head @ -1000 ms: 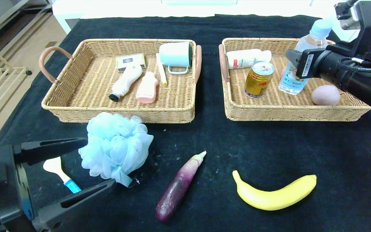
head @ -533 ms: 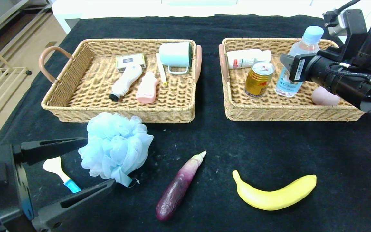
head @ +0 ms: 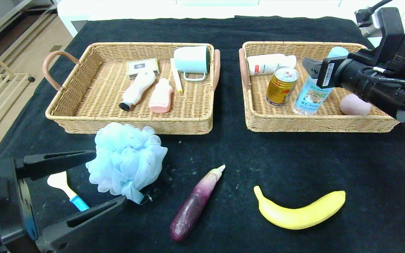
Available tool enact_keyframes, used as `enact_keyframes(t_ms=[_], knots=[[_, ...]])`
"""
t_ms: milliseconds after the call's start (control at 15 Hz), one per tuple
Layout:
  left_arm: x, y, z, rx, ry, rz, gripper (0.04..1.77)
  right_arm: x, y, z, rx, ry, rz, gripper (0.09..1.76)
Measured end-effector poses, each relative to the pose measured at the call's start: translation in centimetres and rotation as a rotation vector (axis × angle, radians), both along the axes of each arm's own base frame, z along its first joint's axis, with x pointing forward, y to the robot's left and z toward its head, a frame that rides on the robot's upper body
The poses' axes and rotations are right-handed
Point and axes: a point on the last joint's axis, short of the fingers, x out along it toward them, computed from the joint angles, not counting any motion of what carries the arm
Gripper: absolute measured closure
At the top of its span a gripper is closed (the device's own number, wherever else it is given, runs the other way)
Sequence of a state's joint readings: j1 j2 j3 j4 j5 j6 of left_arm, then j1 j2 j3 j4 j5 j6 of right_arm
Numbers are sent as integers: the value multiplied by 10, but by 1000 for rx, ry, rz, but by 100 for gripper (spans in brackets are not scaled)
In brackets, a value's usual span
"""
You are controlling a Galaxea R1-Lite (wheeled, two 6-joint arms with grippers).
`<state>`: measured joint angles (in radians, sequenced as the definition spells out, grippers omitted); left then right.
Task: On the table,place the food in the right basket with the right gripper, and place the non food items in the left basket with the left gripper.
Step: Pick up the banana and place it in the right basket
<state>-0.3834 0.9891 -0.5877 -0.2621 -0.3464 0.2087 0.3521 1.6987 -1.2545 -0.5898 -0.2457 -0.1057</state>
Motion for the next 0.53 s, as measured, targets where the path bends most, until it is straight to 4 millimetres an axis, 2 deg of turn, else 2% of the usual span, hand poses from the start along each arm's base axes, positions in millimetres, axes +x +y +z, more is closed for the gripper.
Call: enact_keyframes(t_ms=[333, 533], knots=[[0, 0, 0, 1, -1, 0, 9, -16, -4, 6, -16, 24, 7, 26], [0, 0, 0, 1, -2, 0, 9, -44, -11, 10, -48, 102, 18, 22]])
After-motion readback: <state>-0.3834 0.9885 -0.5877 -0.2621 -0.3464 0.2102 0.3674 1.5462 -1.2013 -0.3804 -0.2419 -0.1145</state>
